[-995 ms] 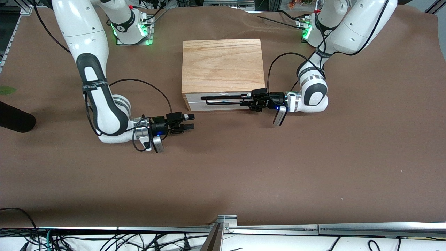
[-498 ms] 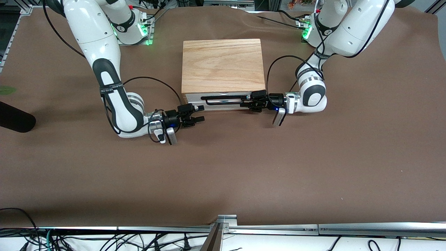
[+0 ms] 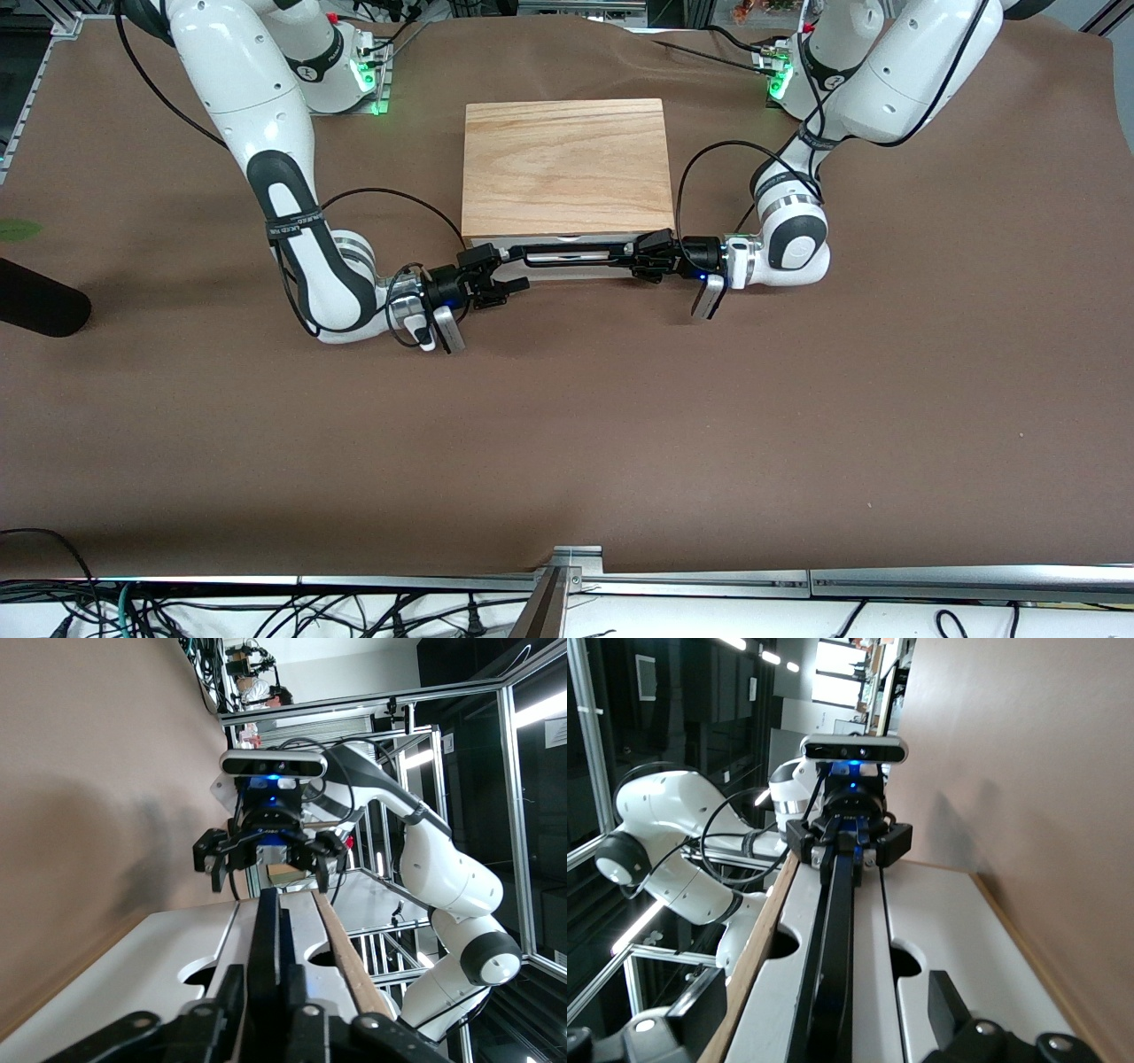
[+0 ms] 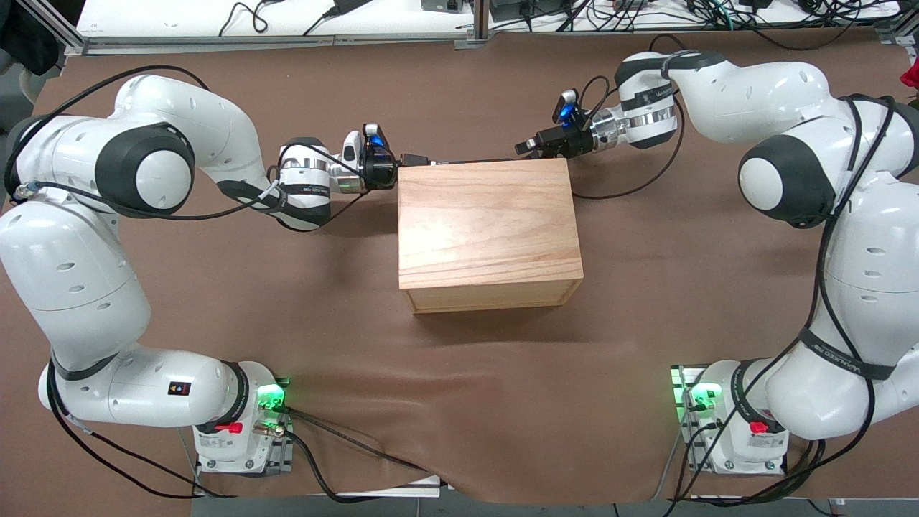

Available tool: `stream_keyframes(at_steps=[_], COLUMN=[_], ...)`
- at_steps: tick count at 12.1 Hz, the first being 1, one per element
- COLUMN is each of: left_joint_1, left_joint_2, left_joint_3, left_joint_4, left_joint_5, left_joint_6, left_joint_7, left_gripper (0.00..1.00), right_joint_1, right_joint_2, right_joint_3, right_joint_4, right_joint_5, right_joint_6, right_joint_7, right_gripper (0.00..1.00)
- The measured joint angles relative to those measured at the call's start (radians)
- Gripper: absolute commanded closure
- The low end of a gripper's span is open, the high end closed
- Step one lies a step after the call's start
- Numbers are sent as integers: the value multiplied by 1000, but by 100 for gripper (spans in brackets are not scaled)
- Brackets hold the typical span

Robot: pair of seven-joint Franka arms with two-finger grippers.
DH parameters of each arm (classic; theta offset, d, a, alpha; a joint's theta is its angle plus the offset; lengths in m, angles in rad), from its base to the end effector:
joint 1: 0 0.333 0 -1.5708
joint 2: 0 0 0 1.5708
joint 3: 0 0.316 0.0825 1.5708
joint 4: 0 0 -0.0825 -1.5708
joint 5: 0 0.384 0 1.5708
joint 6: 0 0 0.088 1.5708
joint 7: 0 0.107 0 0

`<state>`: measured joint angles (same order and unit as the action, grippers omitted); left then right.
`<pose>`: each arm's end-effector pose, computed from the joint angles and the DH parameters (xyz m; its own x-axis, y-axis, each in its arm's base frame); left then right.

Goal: Pull top drawer with both arms simultaneously
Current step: 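Close the right gripper on the handle while the left gripper grips it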

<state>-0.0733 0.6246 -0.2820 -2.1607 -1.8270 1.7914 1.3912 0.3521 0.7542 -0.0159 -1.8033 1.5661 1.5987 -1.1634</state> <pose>0.4668 -0.2672 0.1412 0.9908 0.0172 0.1339 -0.1345 0.0402 0.9901 0.5377 0.2993 0.1547 0.9295 0.3242 0.1761 0.1784 0.0227 -0.9837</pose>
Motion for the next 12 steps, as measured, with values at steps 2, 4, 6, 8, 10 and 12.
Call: stream_keyframes(at_steps=[2, 4, 6, 8, 10, 12], left_joint_1=[0, 0, 0, 0, 0, 0], left_joint_2=[0, 0, 0, 0, 0, 0], left_joint_3=[0, 0, 0, 0, 0, 0], left_joint_4=[0, 0, 0, 0, 0, 0], left_joint_5=[-1, -1, -1, -1, -1, -1], left_joint_6=[2, 2, 2, 2, 2, 2], left_joint_7=[-15, -15, -15, -15, -15, -15], left_gripper=[100, 100, 100, 100, 100, 100], right_joint_1=[0, 0, 3, 11, 16, 16], right_joint_2=[0, 0, 0, 0, 0, 0], right_joint_3=[1, 1, 3, 4, 4, 3], right_joint_4=[-15, -18, -18, -18, -19, -26], right_joint_5=[1, 11, 33, 46, 49, 49], right_joint_6=[-7, -8, -10, -10, -10, -14], right_joint_7=[-23, -27, -28, -28, -28, -29], right_gripper=[17, 35, 46, 53, 53, 53])
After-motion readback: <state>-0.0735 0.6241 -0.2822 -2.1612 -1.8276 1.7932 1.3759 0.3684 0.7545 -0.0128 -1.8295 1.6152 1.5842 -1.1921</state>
